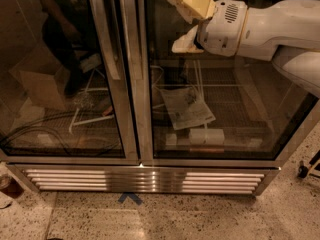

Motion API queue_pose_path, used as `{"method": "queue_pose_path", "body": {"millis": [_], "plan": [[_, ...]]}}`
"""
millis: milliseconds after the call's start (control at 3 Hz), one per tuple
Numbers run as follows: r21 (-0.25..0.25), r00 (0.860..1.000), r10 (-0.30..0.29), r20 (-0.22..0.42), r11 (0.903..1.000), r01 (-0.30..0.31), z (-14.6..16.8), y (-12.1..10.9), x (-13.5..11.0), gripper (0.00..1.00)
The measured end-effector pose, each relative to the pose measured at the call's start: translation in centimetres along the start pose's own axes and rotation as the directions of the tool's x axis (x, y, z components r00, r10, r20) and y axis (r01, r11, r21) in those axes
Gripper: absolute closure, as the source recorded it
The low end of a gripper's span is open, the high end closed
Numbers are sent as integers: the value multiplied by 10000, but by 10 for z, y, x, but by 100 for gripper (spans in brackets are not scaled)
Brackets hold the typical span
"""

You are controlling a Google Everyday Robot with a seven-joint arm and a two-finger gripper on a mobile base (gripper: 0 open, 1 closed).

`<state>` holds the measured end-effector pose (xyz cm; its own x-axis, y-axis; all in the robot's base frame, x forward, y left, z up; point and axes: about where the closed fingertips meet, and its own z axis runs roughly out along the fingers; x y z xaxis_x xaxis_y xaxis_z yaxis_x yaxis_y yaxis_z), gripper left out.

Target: Place 7up can into top drawer

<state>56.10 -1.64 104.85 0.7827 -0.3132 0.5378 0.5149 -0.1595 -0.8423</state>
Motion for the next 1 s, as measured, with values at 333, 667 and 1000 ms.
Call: {"method": "queue_pose_path", "body": {"millis": [333,667,1000], "plan": [[1,10000,-3,1,10000,3,0,0,0,0],[163,9979,-619,211,9980,616,7,-6,-1,0],[342,9908,-1280,434,9914,1266,17,-13,1,0]]}}
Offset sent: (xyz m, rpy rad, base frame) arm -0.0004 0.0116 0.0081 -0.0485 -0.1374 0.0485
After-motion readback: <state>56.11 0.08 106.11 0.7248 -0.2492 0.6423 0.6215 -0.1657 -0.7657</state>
